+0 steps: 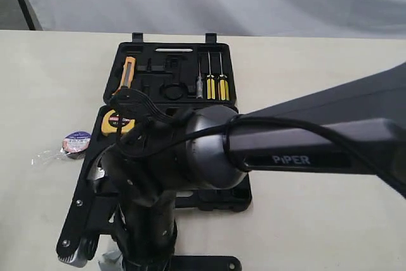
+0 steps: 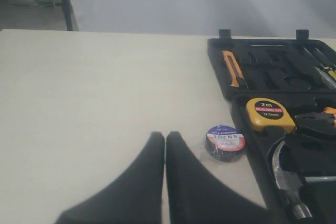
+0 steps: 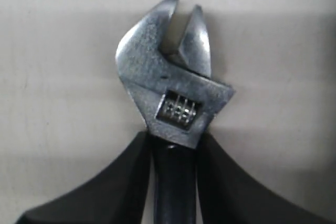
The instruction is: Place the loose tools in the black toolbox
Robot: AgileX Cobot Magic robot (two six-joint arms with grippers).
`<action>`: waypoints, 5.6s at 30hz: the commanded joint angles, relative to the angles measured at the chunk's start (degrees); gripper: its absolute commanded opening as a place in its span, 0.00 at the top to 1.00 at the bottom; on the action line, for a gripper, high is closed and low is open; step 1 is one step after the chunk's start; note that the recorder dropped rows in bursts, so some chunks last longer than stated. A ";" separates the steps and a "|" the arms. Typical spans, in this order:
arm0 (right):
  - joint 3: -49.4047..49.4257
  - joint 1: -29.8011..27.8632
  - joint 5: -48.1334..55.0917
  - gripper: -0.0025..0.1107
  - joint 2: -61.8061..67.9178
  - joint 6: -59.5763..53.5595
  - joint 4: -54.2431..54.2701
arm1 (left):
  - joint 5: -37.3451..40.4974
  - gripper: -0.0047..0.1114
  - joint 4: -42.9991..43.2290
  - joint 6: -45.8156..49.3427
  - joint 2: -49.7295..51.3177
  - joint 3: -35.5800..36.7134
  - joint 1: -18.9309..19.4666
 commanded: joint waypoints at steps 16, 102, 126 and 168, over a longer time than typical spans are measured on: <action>-12.24 -11.27 5.87 0.98 -8.02 1.29 -20.60 | -0.97 0.95 -0.78 -0.59 -0.46 0.53 0.19; -23.18 -11.89 16.69 0.97 9.61 35.94 0.68 | -0.97 0.95 -0.78 -0.59 -0.46 0.53 0.19; -22.41 -12.01 6.08 0.98 5.85 32.35 -26.99 | -0.97 0.95 -0.78 -0.59 -0.46 0.53 0.19; -25.69 -31.93 22.97 0.98 10.77 -18.72 29.72 | -0.97 0.95 -0.78 -0.59 -0.46 0.53 0.19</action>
